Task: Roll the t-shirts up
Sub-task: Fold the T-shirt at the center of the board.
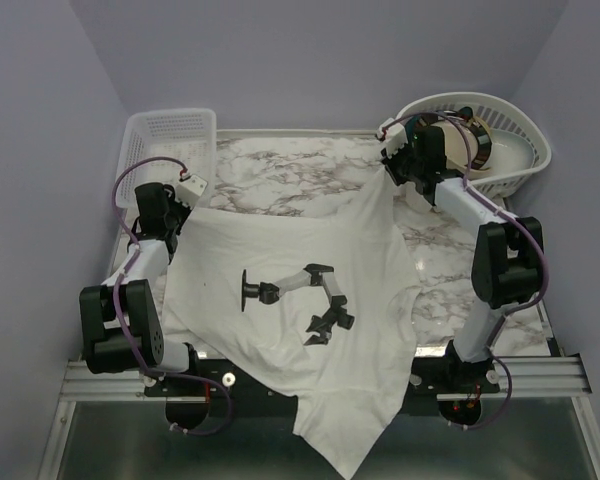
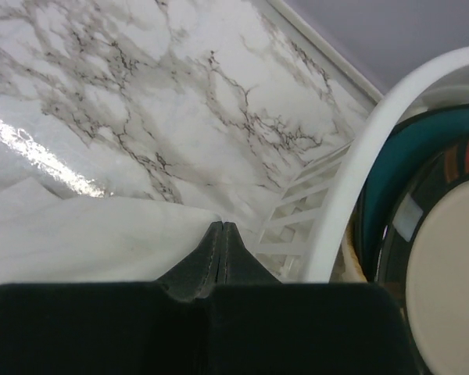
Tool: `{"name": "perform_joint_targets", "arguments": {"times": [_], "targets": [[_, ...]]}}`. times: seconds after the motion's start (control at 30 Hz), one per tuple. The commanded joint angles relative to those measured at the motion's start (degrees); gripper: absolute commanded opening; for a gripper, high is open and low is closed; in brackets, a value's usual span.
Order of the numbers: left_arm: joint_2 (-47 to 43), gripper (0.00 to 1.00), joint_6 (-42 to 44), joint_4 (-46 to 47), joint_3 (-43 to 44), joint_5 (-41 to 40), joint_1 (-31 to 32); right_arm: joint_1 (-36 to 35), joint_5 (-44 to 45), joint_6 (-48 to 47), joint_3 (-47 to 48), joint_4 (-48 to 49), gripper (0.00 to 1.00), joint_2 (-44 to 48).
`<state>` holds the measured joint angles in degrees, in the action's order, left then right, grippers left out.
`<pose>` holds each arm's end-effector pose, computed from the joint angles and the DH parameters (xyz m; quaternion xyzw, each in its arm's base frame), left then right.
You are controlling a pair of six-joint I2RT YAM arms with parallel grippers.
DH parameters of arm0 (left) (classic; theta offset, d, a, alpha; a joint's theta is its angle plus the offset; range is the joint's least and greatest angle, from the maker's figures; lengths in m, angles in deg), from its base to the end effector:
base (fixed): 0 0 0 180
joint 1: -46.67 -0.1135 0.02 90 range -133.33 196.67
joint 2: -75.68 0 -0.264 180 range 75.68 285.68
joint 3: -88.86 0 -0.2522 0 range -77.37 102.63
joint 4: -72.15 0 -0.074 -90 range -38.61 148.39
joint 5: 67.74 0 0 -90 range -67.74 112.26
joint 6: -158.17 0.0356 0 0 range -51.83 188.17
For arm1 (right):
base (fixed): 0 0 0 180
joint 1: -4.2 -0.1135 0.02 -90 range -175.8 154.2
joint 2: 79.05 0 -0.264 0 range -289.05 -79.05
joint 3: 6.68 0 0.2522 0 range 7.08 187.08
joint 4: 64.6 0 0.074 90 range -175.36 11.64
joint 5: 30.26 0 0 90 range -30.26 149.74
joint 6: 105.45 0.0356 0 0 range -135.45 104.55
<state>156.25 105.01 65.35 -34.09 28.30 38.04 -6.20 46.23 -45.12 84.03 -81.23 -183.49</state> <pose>0.2996 0.0417 0.2181 0.2365 0.8337 0.1499 0.4759 0.4161 0.0848 0.2544 -0.3501 0.7894 0.0180 0.5039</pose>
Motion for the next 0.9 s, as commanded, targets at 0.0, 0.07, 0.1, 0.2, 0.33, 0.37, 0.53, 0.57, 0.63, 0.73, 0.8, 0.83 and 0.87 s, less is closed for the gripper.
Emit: {"name": "perform_joint_targets", "arguments": {"times": [0.0, 0.07, 0.1, 0.2, 0.33, 0.37, 0.53, 0.57, 0.63, 0.73, 0.8, 0.83, 0.87], "targets": [[-1.12, 0.0, -0.01, -1.68, 1.36, 1.51, -0.43, 0.37, 0.95, -1.09, 3.56, 1.21, 0.0, -0.59], [-1.74, 0.0, -0.19, -1.95, 1.01, 1.69, -0.52, 0.2, 0.6, -1.18, 2.6, 0.86, 0.0, 0.11], [-2.43, 0.0, -0.1, -2.21, 0.92, 1.52, -0.43, 0.11, 0.42, -1.27, 1.98, 0.24, 0.0, 1.07], [-3.93, 0.0, 0.07, -2.22, 0.22, 1.25, -0.61, -0.07, 0.33, -1.09, -0.56, 0.24, 0.0, 2.75], [-5.08, 0.0, -0.8, -3.35, 1.27, 2.57, -0.61, -0.24, 0.34, -1.26, -2.85, 0.32, 0.0, 4.51], [-5.08, 0.0, -0.98, -3.53, 1.62, 2.74, -0.69, -0.33, 0.33, -1.35, -3.03, 0.15, 0.0, 4.69], [-5.34, 0.0, 0.07, -5.02, 2.33, 3.44, -0.78, -0.5, -0.19, -1.44, -3.12, -0.99, 0.0, 6.0], [-5.34, 0.0, 0.51, -5.38, 2.24, 3.88, -0.69, -0.42, -0.19, -1.36, -3.21, -1.25, 0.0, 6.7], [-5.69, 0.0, 0.78, -6.61, 2.33, 4.94, -0.69, -0.5, -0.19, -1.27, -3.12, -2.66, 0.0, 7.58], [-6.48, 0.0, 0.78, -8.44, 1.98, 6.79, -0.69, -0.59, -0.28, -1.18, -4.26, -5.37, 0.0, 10.57], [-7.36, 0.0, -0.27, -10.64, 2.33, 7.23, -0.69, -0.51, -0.37, -0.92, -6.36, -6.87, 0.0, 13.63], [-7.71, 0.0, -0.28, -11.52, 2.5, 7.4, -0.69, -0.51, -0.54, -0.57, -7.15, -8.62, 0.0, 14.7], [-8.15, 0.0, -0.28, -12.31, 2.42, 7.4, -0.78, -0.59, -0.72, -0.3, -7.86, -9.42, 0.01, 15.66]]}}
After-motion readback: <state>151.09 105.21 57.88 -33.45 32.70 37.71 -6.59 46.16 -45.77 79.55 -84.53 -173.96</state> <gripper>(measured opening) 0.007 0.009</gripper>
